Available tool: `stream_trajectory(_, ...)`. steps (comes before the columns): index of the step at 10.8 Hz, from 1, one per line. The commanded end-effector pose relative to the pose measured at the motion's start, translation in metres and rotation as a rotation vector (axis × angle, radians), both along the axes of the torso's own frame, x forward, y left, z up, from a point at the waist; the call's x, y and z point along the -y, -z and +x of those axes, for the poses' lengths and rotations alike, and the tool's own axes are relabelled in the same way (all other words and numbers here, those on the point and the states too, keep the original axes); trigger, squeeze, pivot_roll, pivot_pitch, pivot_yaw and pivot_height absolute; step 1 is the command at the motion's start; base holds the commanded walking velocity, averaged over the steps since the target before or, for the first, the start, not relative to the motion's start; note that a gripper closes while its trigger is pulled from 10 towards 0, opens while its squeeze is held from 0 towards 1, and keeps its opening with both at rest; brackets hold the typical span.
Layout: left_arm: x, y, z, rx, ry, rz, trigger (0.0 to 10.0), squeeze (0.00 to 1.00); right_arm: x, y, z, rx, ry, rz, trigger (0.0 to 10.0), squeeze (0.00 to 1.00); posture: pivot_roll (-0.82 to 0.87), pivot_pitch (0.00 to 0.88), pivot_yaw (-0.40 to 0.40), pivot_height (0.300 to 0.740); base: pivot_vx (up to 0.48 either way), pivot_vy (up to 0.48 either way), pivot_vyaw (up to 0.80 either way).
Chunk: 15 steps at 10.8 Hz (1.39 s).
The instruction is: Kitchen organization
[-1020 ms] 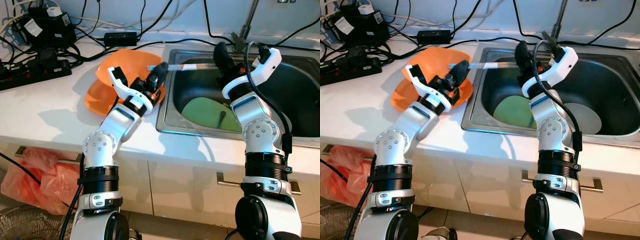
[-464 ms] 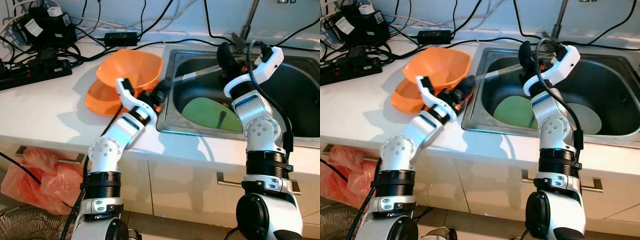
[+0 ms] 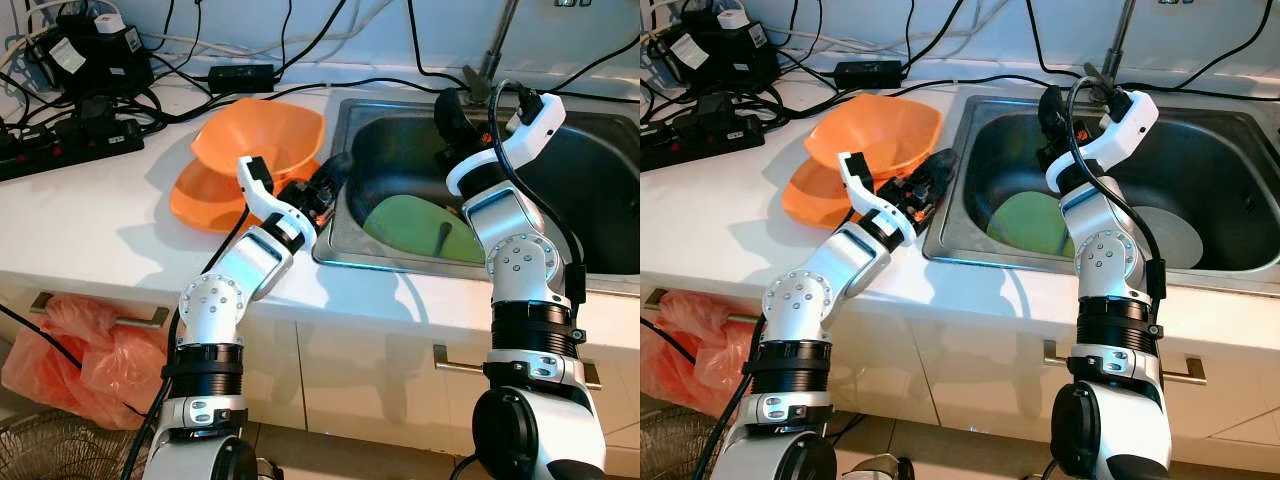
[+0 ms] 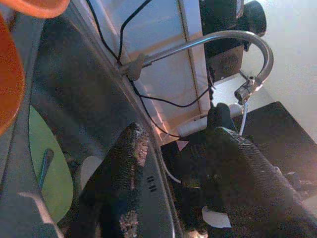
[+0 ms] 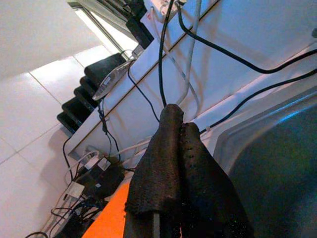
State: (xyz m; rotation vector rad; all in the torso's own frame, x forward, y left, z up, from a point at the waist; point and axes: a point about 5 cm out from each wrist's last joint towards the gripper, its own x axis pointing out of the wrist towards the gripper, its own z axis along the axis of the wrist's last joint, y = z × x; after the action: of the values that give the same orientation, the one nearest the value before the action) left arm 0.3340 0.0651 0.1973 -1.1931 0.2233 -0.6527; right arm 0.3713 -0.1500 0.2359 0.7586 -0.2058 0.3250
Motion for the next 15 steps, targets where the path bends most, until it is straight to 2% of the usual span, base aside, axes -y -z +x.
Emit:
stream_trajectory(1,0.010,-0.002,-0.004,0.015,0.034,0.002,10.0,1.00,0.001,-0.002,0.001,-0.001,0.015,-0.014,0.0,0.00,0.06,0.057,0.039,0.740,0.000,0.000,0.00)
stream_trajectory(3,0.009,-0.004,-0.005,0.037,0.039,0.027,10.0,1.00,0.001,-0.001,0.001,-0.002,0.016,-0.016,0.0,0.00,0.07,0.054,0.039,0.740,0.000,0.000,0.00)
stream_trajectory(4,0.010,-0.007,-0.005,0.079,0.034,0.086,10.0,1.00,0.001,0.000,0.001,-0.004,0.015,-0.026,0.0,0.00,0.07,0.053,0.039,0.740,0.000,0.000,0.00)
stream_trajectory(5,0.012,-0.012,-0.007,0.148,0.016,0.203,10.0,1.00,0.001,0.004,0.000,-0.013,0.011,-0.087,0.0,0.00,0.07,0.051,0.039,0.740,0.000,0.000,0.00)
stream_trajectory(6,0.013,-0.016,-0.008,0.244,-0.010,0.351,10.0,1.00,-0.001,0.011,-0.004,-0.013,-0.009,-0.189,9.4,0.00,0.07,0.050,0.036,0.740,0.000,0.000,0.00)
stream_trajectory(7,0.013,-0.019,-0.008,0.297,-0.034,0.425,10.0,1.00,-0.002,0.015,-0.008,-0.011,-0.025,-0.281,10.0,0.00,0.07,0.049,0.035,0.740,0.000,0.000,0.00)
stream_trajectory(8,0.009,-0.025,-0.005,0.405,-0.109,0.590,10.0,1.00,-0.003,0.023,-0.016,0.011,-0.066,-0.470,10.0,0.00,0.07,0.048,0.034,0.740,0.000,0.000,0.00)
stream_trajectory(9,0.003,-0.029,-0.002,0.481,-0.174,0.713,10.0,1.00,-0.002,0.027,-0.023,0.025,-0.103,-0.576,10.0,0.00,0.07,0.046,0.036,0.740,0.000,0.000,0.00)
stream_trajectory(10,-0.001,-0.030,0.000,0.516,-0.212,0.780,10.0,1.00,0.000,0.028,-0.028,0.041,-0.119,-0.633,10.0,0.00,0.07,0.046,0.037,0.740,0.000,0.000,0.00)
stream_trajectory(11,-0.008,-0.029,0.004,0.590,-0.271,0.897,10.0,1.00,0.006,0.029,-0.033,0.050,-0.125,-0.662,10.0,1.00,0.07,0.045,0.041,0.740,0.000,0.000,0.00)
stream_trajectory(13,-0.022,-0.029,0.010,0.677,-0.403,1.031,10.0,1.00,0.016,0.034,-0.040,0.044,-0.111,-0.694,10.0,1.00,0.06,0.045,0.046,0.740,0.000,0.000,0.00)
stream_trajectory(15,-0.030,-0.031,0.010,0.733,-0.522,1.121,10.0,1.00,0.015,0.037,-0.044,0.040,-0.113,-0.698,10.0,1.00,0.07,0.047,0.048,0.740,0.000,0.000,0.00)
